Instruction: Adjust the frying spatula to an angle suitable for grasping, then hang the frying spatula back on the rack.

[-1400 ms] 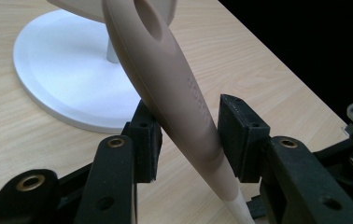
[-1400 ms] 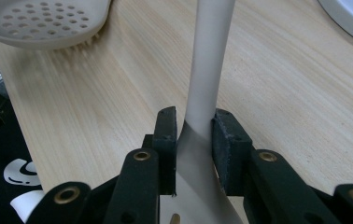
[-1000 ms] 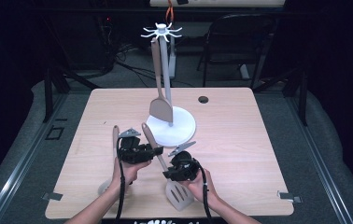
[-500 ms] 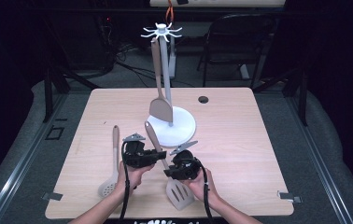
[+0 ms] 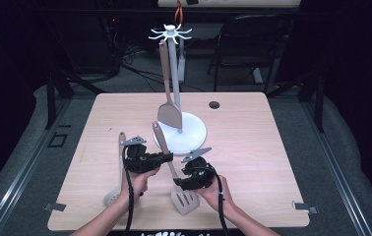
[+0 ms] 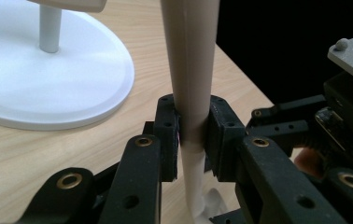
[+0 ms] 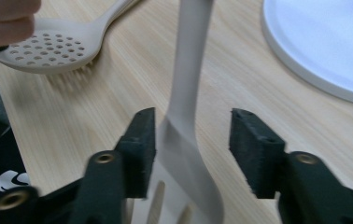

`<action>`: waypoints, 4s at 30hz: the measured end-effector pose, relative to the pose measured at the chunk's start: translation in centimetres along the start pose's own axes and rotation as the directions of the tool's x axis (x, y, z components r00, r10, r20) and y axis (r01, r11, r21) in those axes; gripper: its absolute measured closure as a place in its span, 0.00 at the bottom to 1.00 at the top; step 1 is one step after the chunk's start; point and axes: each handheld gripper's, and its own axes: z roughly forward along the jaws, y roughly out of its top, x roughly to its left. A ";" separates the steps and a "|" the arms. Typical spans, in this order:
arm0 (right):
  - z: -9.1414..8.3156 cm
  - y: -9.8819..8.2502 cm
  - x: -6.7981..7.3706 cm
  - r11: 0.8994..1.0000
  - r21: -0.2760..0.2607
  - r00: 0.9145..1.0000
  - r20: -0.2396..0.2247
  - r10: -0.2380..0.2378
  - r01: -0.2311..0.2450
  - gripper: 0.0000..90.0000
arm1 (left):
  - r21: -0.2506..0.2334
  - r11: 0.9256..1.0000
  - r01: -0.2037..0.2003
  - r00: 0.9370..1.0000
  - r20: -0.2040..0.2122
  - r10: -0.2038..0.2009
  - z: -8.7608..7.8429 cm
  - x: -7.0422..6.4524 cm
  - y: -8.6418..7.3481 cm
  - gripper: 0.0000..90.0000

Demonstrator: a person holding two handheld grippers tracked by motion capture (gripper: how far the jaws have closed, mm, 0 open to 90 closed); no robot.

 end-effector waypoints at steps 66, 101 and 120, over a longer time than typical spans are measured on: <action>-4.2 -1.5 -7.6 0.994 0.104 0.984 0.171 -0.058 0.041 0.00 | 0.054 0.944 -0.326 0.945 0.013 0.326 -0.2 -3.1 9.4 0.85; -3.8 -1.5 -7.6 0.991 0.126 0.981 0.176 -0.076 0.054 0.01 | 0.058 0.917 -0.394 0.918 -0.029 0.396 0.6 -3.5 15.8 0.85; -3.6 -1.5 -7.5 0.989 0.134 0.982 0.170 -0.086 0.063 0.01 | 0.068 0.899 -0.432 0.897 -0.066 0.436 0.9 -4.0 18.4 0.85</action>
